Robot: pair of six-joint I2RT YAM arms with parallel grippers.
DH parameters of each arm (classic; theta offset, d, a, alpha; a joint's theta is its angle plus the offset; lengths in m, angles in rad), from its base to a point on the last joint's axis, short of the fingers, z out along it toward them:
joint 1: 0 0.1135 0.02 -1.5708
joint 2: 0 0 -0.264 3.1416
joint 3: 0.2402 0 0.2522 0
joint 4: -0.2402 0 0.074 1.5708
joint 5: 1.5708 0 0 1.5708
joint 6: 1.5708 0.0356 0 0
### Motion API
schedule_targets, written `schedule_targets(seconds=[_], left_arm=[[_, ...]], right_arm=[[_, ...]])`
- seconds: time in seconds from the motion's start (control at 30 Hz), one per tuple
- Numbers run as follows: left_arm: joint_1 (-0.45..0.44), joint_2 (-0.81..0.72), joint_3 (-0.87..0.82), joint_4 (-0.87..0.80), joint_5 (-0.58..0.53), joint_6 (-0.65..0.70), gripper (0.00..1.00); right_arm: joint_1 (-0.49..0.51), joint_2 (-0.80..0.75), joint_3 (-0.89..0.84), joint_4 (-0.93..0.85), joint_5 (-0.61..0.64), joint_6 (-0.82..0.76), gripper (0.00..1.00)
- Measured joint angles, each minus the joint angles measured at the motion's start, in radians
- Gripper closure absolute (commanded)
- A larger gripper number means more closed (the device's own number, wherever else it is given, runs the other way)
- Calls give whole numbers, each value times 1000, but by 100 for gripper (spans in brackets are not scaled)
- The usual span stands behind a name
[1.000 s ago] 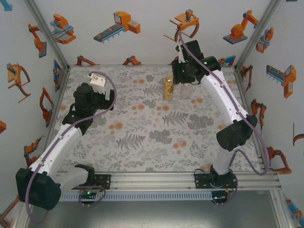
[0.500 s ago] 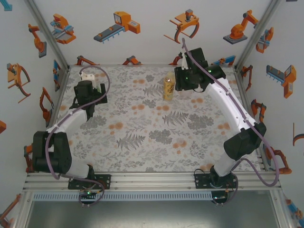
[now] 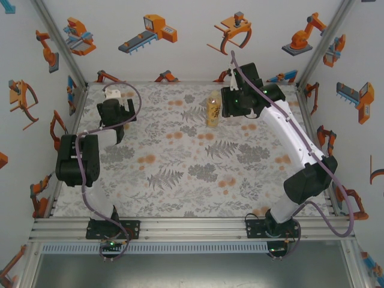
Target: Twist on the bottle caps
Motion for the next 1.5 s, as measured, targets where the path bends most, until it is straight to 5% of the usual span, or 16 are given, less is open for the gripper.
schedule_targets(seconds=[0.4,0.8,1.5], left_arm=[[0,124,5,198,-59,-4,4],[0,155,50,201,-69,-8,29],[-2,96,52,68,53,2,44]], right_arm=[[0,0,0,-18,-3,0,53],[0,0,0,-22,-21,-4,52],[0,-54,-25,-29,5,-44,52]])
